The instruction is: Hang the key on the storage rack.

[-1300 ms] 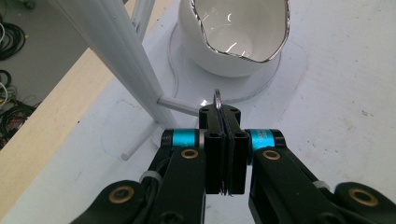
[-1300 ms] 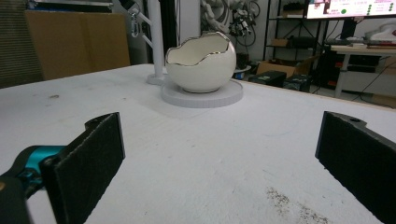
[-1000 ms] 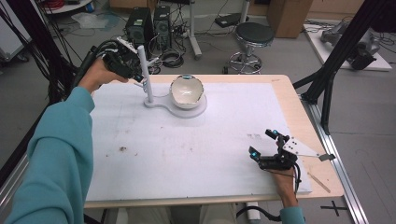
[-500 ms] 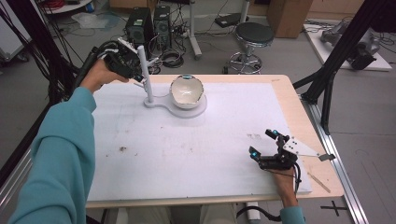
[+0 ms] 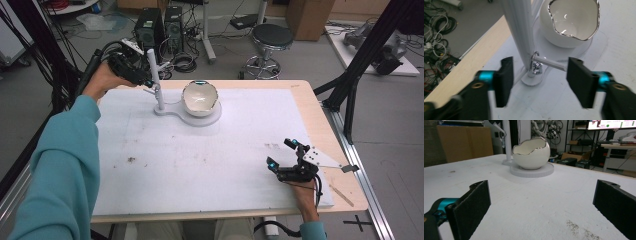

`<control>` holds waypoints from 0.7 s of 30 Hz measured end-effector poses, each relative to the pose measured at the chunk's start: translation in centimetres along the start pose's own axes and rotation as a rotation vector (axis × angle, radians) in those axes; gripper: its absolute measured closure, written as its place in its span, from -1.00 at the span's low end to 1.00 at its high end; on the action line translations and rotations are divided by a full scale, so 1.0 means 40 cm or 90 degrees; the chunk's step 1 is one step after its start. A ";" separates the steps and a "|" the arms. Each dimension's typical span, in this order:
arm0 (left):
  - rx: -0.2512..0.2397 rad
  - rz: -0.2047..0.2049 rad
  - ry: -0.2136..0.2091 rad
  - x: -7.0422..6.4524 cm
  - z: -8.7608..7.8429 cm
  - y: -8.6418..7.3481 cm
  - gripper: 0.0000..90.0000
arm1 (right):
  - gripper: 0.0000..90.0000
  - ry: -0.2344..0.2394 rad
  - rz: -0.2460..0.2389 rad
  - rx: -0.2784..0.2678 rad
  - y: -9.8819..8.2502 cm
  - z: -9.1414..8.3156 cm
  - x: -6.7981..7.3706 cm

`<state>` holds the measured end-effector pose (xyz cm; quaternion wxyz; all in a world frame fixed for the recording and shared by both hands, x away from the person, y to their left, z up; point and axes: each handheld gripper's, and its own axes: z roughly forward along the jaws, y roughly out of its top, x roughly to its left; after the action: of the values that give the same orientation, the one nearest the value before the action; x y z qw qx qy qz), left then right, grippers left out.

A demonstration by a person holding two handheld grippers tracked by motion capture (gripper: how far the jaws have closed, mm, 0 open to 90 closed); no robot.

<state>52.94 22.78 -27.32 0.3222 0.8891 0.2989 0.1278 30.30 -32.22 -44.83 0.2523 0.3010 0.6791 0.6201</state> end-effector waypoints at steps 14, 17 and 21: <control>-0.258 -0.015 -0.026 -0.105 -0.139 -0.182 -0.96 | -0.99 -0.002 0.000 0.000 0.000 0.001 0.000; -0.299 -0.017 -0.016 -0.140 -0.145 -0.250 -0.96 | -0.99 -0.003 0.002 0.004 0.000 0.001 0.002; -0.367 -0.023 -0.011 -0.208 -0.130 -0.347 -0.96 | -0.99 -0.002 0.005 0.003 0.000 0.000 -0.001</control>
<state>37.96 28.77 -32.69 0.5663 0.7565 0.2631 0.1944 30.33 -32.25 -44.85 0.2504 0.3050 0.6790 0.6190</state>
